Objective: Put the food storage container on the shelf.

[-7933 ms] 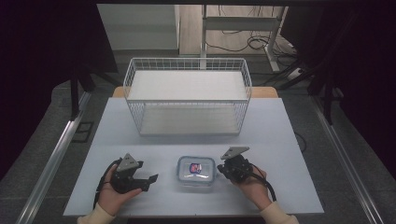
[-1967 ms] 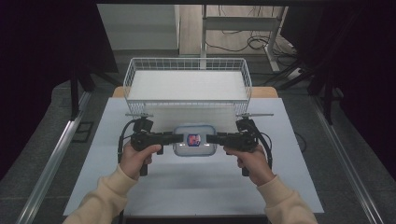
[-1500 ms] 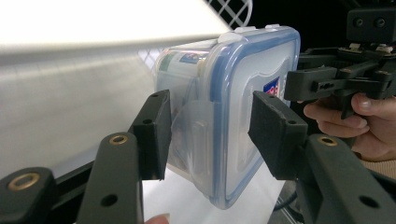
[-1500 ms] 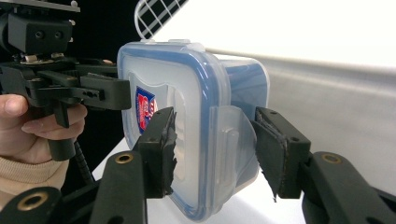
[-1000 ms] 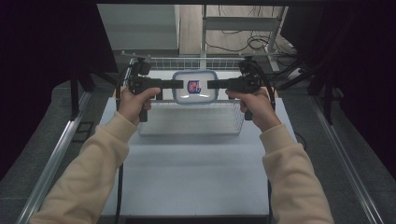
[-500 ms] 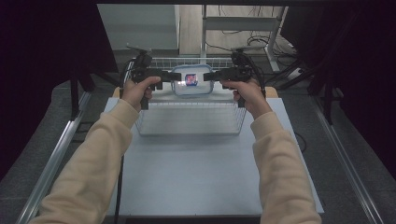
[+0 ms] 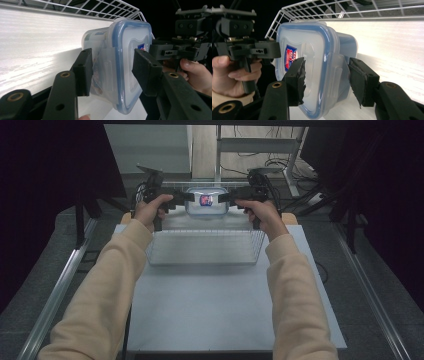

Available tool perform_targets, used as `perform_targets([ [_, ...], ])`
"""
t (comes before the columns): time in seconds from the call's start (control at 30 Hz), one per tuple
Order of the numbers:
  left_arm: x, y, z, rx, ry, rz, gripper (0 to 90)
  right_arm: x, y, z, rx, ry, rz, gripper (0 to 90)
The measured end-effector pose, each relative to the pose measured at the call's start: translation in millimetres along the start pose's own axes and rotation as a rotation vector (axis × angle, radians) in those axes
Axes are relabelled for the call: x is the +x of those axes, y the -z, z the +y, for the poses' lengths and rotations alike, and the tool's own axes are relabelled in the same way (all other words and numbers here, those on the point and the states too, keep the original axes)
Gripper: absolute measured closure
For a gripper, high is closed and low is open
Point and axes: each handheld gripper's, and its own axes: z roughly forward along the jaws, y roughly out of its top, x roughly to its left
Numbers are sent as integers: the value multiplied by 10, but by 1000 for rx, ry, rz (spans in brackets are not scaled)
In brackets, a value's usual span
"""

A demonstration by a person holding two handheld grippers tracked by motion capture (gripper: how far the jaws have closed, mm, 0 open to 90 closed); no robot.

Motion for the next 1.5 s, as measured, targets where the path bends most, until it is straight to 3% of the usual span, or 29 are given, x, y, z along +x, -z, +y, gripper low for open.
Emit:
perform_targets([
  [0.23,115,-61,53,-7,72,-15,513,-119,-69,31,-28,-120,22,479],
  [0.47,185,-88,72,-22,114,-27,514,-166,-106,24,-57,-173,15,477],
  [0.67,189,-93,72,-25,116,-22,508,-146,-114,6,-83,-172,0,471],
  [0.7,183,-99,71,-26,107,-11,471,-125,-115,0,-95,-162,-9,449],
  [0.73,181,-100,69,-29,99,-5,413,-93,-115,-3,-108,-144,-30,349],
  [0.8,155,-84,62,-55,75,6,321,-23,-106,-11,-136,-122,-41,246],
  [0.97,-7,0,11,-123,-33,67,215,186,-20,-67,-155,-55,-65,153],
  [1.07,-118,45,-45,-138,-103,123,208,280,60,-116,-152,-4,-104,143],
  [1.2,-242,151,-137,-152,-194,168,202,365,206,-236,-158,73,-126,142],
  [1.3,-336,225,-217,-132,-279,212,199,374,319,-362,-166,138,-134,172],
  [1.5,-444,372,-538,-153,-366,221,211,309,561,-693,-210,290,-179,203],
])
